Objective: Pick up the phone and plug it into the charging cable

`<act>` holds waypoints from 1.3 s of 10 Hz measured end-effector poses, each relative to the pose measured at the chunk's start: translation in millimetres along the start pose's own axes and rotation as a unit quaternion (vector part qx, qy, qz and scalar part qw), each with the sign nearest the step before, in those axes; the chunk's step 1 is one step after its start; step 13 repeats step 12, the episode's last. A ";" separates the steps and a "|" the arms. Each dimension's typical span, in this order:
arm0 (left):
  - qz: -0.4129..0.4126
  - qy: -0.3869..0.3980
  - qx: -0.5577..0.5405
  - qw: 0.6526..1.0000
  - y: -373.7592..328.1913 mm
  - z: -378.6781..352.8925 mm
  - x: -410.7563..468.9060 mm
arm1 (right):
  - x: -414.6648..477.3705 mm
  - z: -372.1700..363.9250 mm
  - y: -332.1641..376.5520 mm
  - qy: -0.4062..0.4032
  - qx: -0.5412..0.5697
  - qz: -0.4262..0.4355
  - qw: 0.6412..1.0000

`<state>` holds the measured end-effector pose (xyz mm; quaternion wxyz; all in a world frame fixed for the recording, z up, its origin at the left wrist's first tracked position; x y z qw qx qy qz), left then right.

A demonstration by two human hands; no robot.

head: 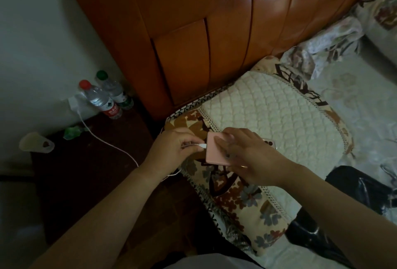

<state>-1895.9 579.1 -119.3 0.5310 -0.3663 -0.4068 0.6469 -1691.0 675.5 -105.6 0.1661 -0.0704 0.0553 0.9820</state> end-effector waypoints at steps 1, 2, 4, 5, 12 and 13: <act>-0.003 0.001 0.007 1.000 3.2 -4.6 22.8 | 5.1 -5.3 -21.8 -0.003 0.007 -0.006 1.000; -0.009 0.020 0.046 0.999 5.2 -12.8 45.3 | 7.7 -14.1 -42.8 -0.004 0.039 -0.021 0.999; 0.033 0.012 0.034 0.999 20.0 -31.2 80.5 | 21.7 -39.7 -86.1 -0.005 0.070 -0.057 0.996; 0.041 0.014 0.048 0.998 30.8 -41.0 95.0 | 29.0 -54.3 -103.5 0.002 0.067 -0.063 0.996; 0.112 0.062 0.105 0.986 83.3 -64.7 113.6 | 45.5 -113.1 -137.1 0.015 0.097 -0.164 0.982; 0.112 0.062 0.105 0.986 83.3 -64.7 113.6 | 45.5 -113.1 -137.1 0.015 0.097 -0.164 0.982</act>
Point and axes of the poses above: each hand's wrist, its own x-axis towards the middle knuckle, its own z-axis out of the back of the hand, y = z × x, the point moved 1 cm from there along x, towards the middle knuckle, and after that the axes turned 15 degrees about -x, right-handed, at the moved point
